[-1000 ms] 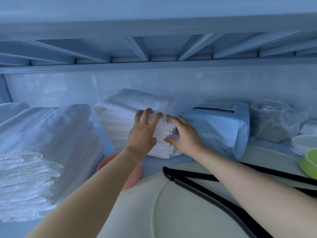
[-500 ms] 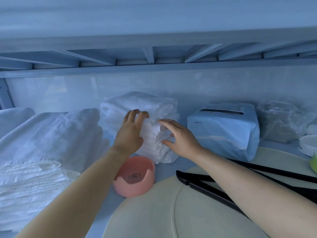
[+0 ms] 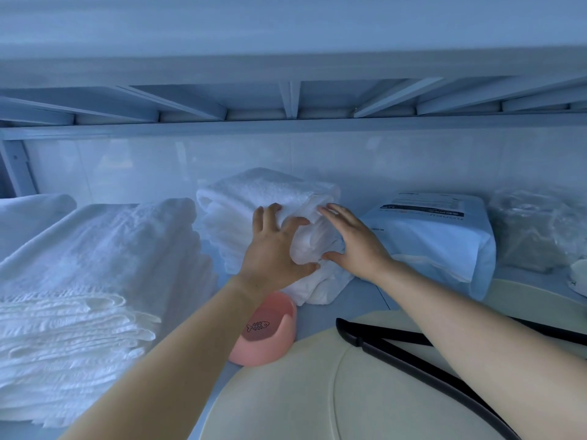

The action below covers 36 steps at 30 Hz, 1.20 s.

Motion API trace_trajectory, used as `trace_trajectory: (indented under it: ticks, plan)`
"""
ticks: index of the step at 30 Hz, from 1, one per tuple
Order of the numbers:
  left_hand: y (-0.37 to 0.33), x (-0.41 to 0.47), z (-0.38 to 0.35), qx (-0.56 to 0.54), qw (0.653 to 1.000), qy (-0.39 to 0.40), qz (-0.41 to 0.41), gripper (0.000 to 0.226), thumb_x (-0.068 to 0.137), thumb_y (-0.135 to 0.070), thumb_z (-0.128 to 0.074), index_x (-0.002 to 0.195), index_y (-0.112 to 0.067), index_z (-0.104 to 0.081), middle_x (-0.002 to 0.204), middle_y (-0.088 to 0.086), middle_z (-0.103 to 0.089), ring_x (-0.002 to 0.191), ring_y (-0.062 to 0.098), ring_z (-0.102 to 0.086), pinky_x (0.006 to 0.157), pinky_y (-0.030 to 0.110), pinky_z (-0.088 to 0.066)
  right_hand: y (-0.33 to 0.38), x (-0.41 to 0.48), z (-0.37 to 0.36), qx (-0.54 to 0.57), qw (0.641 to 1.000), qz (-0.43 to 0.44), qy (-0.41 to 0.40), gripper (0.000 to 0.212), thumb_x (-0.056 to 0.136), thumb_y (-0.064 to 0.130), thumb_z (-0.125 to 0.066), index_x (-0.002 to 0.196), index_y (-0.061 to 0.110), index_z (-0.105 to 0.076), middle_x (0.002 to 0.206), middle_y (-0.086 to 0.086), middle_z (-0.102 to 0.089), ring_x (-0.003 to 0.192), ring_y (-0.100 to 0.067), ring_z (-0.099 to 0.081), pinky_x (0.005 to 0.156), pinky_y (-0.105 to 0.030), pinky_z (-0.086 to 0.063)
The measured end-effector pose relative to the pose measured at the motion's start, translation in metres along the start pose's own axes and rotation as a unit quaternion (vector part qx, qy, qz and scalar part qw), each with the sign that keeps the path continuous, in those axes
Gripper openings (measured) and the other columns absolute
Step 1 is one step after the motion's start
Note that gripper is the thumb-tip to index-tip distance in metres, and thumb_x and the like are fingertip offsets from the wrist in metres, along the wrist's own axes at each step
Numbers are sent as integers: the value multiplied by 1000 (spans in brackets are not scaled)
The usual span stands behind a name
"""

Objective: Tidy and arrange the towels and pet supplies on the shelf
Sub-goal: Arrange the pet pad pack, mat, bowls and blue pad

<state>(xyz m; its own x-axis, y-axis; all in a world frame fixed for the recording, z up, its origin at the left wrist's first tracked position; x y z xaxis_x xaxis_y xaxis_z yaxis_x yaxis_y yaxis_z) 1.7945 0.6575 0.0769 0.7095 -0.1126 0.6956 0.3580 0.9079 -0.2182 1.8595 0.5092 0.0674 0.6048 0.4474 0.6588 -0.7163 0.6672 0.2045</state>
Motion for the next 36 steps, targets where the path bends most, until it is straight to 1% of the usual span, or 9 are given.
trace_trajectory:
  ticks: [3, 6, 12, 16, 19, 23, 26, 32, 36]
  plan:
    - [3, 1, -4, 27, 999, 7, -18, 79, 52, -37, -83, 124, -34, -49, 137, 7, -22, 133, 29, -13, 77, 33, -52, -3, 4, -6, -14, 1000, 6, 6, 94, 72, 24, -79, 147, 28, -24, 153, 1, -21, 137, -22, -31, 104, -40, -39]
    - [8, 4, -6, 29, 999, 15, -28, 73, 52, -25, -82, 120, -30, -53, 136, 9, -24, 131, 31, -16, 72, 33, -53, -6, 8, -8, -20, 1000, 15, -4, 94, 70, 25, -81, 146, 25, -26, 154, 0, -19, 138, -23, -28, 107, -37, -36]
    - [25, 19, -6, 23, 997, 63, -34, 68, 55, -10, -79, 116, -28, -55, 139, 8, -22, 134, 26, -12, 82, 26, -41, -5, 15, -11, -28, 999, 37, -13, 87, 69, 27, -81, 142, 19, -35, 153, -2, -23, 140, -22, -24, 111, -34, -30]
    - [48, 24, -2, 27, 997, 73, -13, 64, 57, 0, -74, 112, -27, -54, 140, 7, -22, 137, 28, -12, 91, 37, -47, 0, 19, -21, -42, 998, 51, 17, 86, 71, 28, -79, 143, 21, -32, 153, 1, -24, 140, -18, -21, 111, -31, -27]
    - [62, 26, 1, 79, 992, 82, 48, 64, 65, 7, -68, 113, -29, -49, 147, 2, -14, 142, 29, 0, 79, 40, -53, 5, 22, -26, -45, 996, 63, 32, 88, 70, 26, -79, 144, 22, -31, 149, 1, -29, 137, -18, -25, 110, -30, -28]
    - [62, 25, 4, 128, 983, 79, 108, 61, 70, 14, -56, 113, -28, -46, 153, -1, -2, 143, 28, 12, 62, 32, -47, 2, 23, -37, -41, 996, 57, 57, 88, 71, 24, -79, 145, 23, -30, 149, 1, -26, 137, -18, -24, 109, -29, -28]
    - [55, 27, 1, 137, 981, 82, 109, 61, 70, 13, -52, 115, -26, -43, 153, -1, 2, 142, 28, 16, 62, 31, -47, 0, 26, -40, -35, 997, 49, 43, 85, 73, 23, -78, 144, 23, -31, 150, -1, -23, 138, -21, -23, 111, -35, -30]
    - [52, 26, -13, 158, 977, 115, 83, 92, 68, -7, -67, 139, -41, -20, 150, 3, 8, 139, 37, 13, 72, 35, -55, 1, 37, -41, -24, 998, 47, 18, 81, 74, 24, -76, 143, 24, -32, 149, -1, -25, 135, -22, -23, 109, -30, -25]
    - [60, 37, -18, 175, 974, 126, 70, 83, 69, -5, -69, 133, -40, -29, 149, 4, 6, 138, 39, 9, 74, 36, -56, 1, 38, -44, -27, 998, 50, 1, 71, 72, 24, -77, 135, 20, -43, 136, -2, -40, 126, -23, -32, 105, -30, -31]
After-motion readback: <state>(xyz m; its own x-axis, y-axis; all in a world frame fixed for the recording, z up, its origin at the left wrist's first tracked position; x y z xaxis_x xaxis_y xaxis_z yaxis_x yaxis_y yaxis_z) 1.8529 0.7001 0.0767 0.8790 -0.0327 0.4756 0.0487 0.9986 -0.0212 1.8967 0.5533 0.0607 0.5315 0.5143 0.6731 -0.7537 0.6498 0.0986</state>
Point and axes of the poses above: each hand's wrist, its own x-axis towards the middle knuckle, its own z-axis out of the back of the hand, y = z × x, the point moved 6 cm from there along x, towards the middle knuckle
